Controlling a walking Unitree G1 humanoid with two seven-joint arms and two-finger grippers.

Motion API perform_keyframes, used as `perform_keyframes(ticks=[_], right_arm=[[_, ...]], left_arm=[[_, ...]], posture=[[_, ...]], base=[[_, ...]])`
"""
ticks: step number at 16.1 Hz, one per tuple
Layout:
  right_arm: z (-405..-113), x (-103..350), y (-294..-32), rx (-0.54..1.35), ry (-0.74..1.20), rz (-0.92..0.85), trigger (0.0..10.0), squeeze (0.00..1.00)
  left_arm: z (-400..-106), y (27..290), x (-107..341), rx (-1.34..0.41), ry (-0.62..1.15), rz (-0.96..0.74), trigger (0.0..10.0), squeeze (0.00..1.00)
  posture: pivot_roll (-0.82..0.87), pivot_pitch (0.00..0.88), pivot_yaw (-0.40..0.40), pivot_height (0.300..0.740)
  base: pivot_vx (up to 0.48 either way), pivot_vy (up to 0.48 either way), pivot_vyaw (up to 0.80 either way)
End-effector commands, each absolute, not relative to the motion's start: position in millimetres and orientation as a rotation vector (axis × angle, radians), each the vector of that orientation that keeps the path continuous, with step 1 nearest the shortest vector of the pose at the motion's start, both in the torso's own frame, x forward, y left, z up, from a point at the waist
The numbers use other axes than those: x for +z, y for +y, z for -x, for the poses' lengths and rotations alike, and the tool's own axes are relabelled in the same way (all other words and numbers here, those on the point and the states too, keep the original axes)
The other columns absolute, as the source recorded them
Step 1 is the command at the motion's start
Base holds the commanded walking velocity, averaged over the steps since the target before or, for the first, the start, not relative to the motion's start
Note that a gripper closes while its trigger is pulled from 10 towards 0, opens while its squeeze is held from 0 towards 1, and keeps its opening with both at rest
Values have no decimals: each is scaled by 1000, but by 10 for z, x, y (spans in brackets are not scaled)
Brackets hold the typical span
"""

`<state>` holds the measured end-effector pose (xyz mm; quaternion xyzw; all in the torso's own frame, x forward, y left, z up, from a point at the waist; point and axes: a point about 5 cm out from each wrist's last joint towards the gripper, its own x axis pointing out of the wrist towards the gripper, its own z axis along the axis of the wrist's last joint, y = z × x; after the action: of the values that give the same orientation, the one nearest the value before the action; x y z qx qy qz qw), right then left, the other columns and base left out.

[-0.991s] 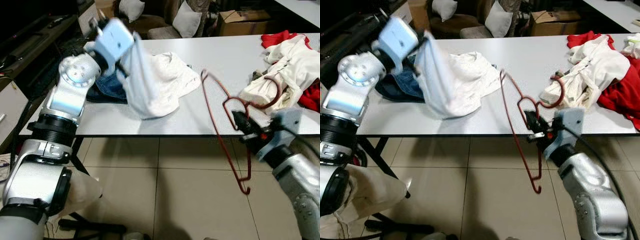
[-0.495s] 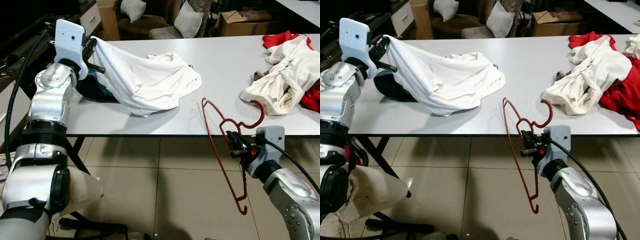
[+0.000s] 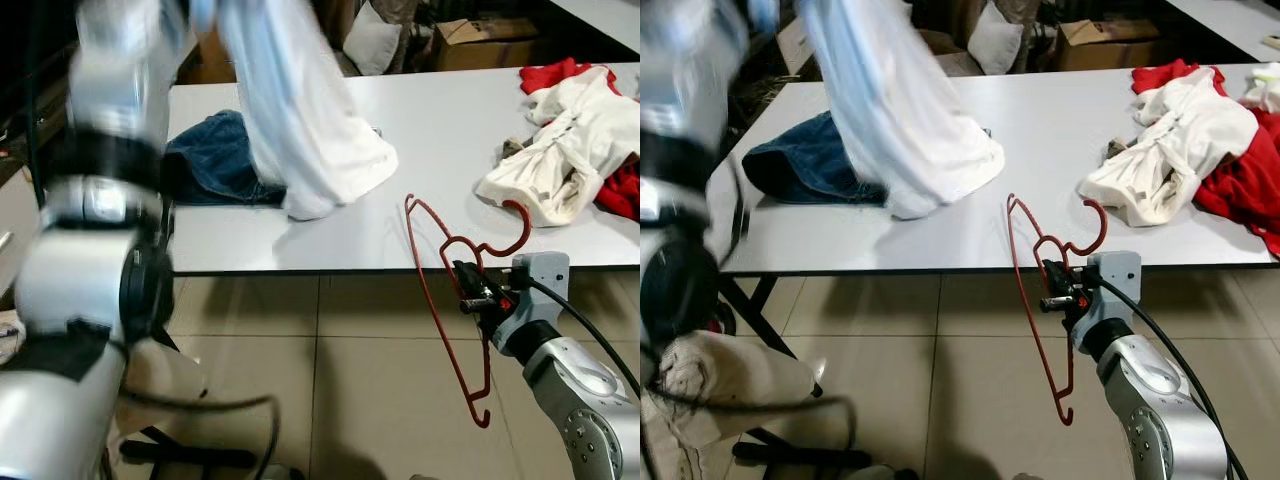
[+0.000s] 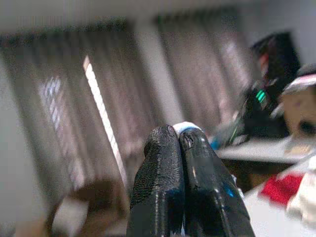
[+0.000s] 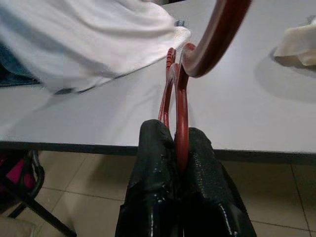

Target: Hang hanger

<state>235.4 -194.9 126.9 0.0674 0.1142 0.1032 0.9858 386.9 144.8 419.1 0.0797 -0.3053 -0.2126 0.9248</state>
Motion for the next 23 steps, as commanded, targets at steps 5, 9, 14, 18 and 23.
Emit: perform_keyframes(ticks=[5,9,14,18,23], right_arm=[[-2329,1281,-1950,177,208,-138,10000,0],[-2331,1291,-1984,163,201,-134,10000,0],[-2370,1354,-2114,54,157,-126,10000,0],[-2306,1346,-2184,17,159,-121,10000,0],[-2368,1360,-2125,43,156,-118,10000,0]], left_arm=[[-3959,1302,3964,-492,-567,-223,0,0],[-4088,1089,3627,-482,-465,-252,0,0],[-4040,228,2578,-677,-138,-181,10000,0],[-3930,23,2340,-828,-63,-172,10000,1000],[-3921,147,2195,-901,-20,-379,10000,1000]], posture=[[-247,0,171,740],[-244,0,162,740],[-270,0,169,740],[-280,0,173,740],[-269,0,160,740]], base=[[0,0,0],[0,0,0],[0,0,0],[0,0,0],[0,0,0]])
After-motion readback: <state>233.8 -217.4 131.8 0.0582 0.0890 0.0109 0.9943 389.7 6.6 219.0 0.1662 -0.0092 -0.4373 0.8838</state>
